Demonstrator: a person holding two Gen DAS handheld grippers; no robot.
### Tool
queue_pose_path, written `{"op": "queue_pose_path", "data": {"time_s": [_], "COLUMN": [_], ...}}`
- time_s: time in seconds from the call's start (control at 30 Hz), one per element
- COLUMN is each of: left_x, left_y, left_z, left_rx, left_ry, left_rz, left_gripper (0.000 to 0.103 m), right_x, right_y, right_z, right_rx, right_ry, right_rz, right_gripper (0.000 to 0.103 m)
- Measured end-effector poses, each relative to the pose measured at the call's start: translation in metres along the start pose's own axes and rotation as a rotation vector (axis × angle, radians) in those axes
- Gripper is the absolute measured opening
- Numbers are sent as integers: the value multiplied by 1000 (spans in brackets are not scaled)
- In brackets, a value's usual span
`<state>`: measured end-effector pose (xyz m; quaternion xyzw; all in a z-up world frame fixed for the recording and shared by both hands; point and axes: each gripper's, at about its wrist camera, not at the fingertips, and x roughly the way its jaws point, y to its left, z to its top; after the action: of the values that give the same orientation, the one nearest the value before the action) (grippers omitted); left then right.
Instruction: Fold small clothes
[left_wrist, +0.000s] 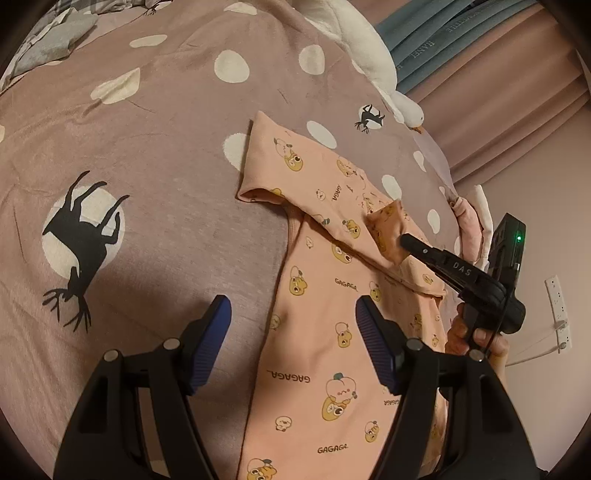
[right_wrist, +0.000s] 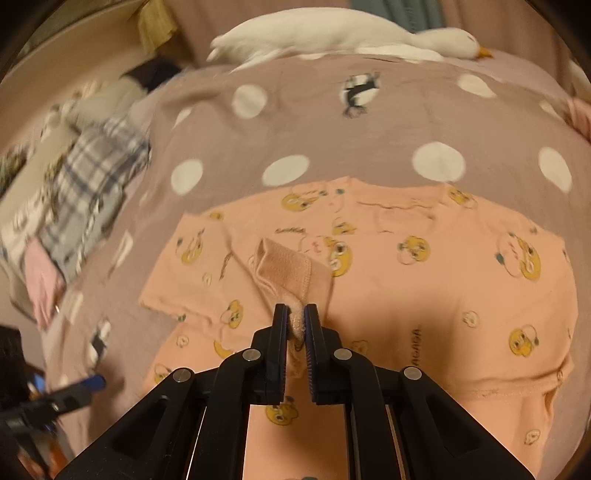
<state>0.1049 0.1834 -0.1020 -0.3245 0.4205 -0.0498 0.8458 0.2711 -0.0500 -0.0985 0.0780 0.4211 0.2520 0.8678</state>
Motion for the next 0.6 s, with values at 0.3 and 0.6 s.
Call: {"op": "queue_pose_path", "data": {"time_s": [0.3,0.6], "left_x": [3,6], "left_y": [-2,-6], "left_z": [-2,-2], "left_rx": [0,-3], "left_ry": [7,15], "left_rz": [-3,7], "left_gripper": [70,70], "right_x": [-10,-6], "right_y": [-43,-84], "right_z": [-8,-22], "right_rx": [182,368], "right_ry": [-3,19], "right_rz": [59,94], "right_gripper": [10,10]}}
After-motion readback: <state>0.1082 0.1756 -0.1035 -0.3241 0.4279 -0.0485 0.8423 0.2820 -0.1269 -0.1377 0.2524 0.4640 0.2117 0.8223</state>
